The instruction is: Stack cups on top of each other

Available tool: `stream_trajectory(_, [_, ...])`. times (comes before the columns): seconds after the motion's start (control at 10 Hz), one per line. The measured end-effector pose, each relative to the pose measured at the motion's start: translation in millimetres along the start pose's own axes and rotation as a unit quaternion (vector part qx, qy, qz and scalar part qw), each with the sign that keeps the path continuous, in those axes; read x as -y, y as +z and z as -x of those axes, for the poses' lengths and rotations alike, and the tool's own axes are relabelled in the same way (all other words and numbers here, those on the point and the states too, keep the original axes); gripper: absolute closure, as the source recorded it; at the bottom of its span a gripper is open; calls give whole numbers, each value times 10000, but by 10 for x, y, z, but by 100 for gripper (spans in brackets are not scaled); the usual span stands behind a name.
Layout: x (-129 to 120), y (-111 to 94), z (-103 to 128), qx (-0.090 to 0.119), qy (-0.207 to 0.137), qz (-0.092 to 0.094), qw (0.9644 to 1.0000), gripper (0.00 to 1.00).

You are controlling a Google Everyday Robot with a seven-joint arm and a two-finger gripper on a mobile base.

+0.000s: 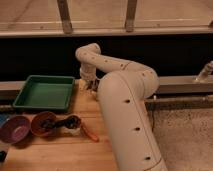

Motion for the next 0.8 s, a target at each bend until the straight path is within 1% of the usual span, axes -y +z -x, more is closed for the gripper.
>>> stream_trajectory(0.2, [34,57,-16,-43,63,16,10000,34])
stream_trajectory(0.4, [21,111,13,-38,106,65,9999,34])
stream_trajectory(0.8, [90,253,-16,-99,263,165,9995,34])
